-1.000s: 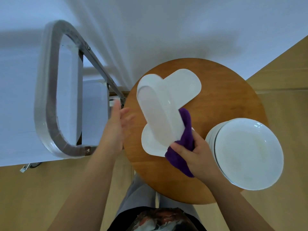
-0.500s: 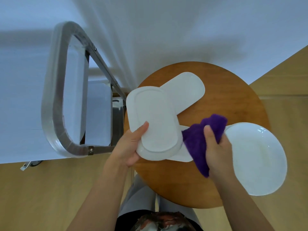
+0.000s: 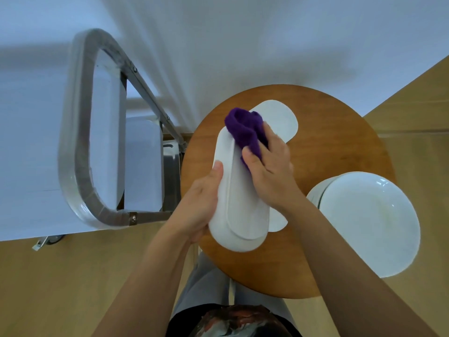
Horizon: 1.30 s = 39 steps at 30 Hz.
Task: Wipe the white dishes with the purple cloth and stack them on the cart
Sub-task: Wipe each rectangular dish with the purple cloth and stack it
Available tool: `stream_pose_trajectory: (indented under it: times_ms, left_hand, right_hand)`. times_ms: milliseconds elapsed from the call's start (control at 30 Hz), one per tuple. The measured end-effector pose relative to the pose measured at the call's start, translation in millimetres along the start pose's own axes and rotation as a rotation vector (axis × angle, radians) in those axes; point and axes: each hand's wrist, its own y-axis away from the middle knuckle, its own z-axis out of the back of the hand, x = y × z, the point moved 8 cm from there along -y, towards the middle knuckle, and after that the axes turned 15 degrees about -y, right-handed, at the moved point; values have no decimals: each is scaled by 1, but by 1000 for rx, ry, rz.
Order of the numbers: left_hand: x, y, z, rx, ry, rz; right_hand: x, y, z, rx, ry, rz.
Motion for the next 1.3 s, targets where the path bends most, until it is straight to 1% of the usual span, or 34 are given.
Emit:
stream_pose_trajectory:
  times_ms: [100, 167, 267, 333, 433, 533, 600, 667, 700, 767, 833, 900, 967, 1033, 1100, 1167, 1200, 1267, 1300]
  left_hand:
    - [1, -6, 5, -105, 27, -9]
    - [4, -9, 9, -169, 82, -8]
    - [16, -10, 12, -229, 197, 63]
    - [25, -11, 13, -260, 297, 118]
    - [31, -10, 16, -251, 472, 182]
    - [37, -7, 21, -287, 479, 270]
    - [37, -5, 19, -274, 490, 302]
    - [33, -7, 15, -234, 485, 267]
    - [33, -7, 15, -226, 466, 246]
    - [32, -3, 13, -202, 422, 228]
    - [34, 1, 5, -112, 350, 234]
    - [38, 7, -3, -33, 310, 252]
    - [41, 10, -8, 2, 284, 252]
    - [39, 13, -10, 22, 224, 227]
    - [34, 16, -11, 46, 130, 202]
    - [24, 20, -10, 62, 5, 146]
    - [17, 19, -10, 49, -71, 98]
    - [5, 14, -11, -41, -243, 7]
    - [-1, 10, -12, -104, -332, -21]
  right_hand:
    - [6, 21, -22, 81, -12, 39]
    - [4, 33, -35, 149, -51, 17]
    - [-7, 45, -40, 173, -68, -67]
    - [-10, 58, -43, 213, -66, -87]
    - [-5, 81, -48, 269, -54, -25]
    - [-3, 98, -47, 299, 34, 71]
    - [-5, 103, -35, 230, 51, 134]
    - [-9, 105, -19, 127, 68, 194]
    - [-14, 103, -12, 87, 66, 191]
    - [-27, 94, 0, 46, 3, 94]
    - [-39, 78, 12, 20, -48, 9]
    - [-44, 59, 22, -16, 47, 1]
    - [-46, 40, 24, -8, 144, -12]
    - [-49, 24, 24, 9, 182, -61]
    - [-53, 13, 32, -35, 174, -143]
    - [-53, 8, 47, -157, 126, -217]
    - [-51, 9, 56, -239, 65, -235]
    - [-48, 16, 72, -397, -161, -291]
    - [-49, 20, 72, -424, -288, -356]
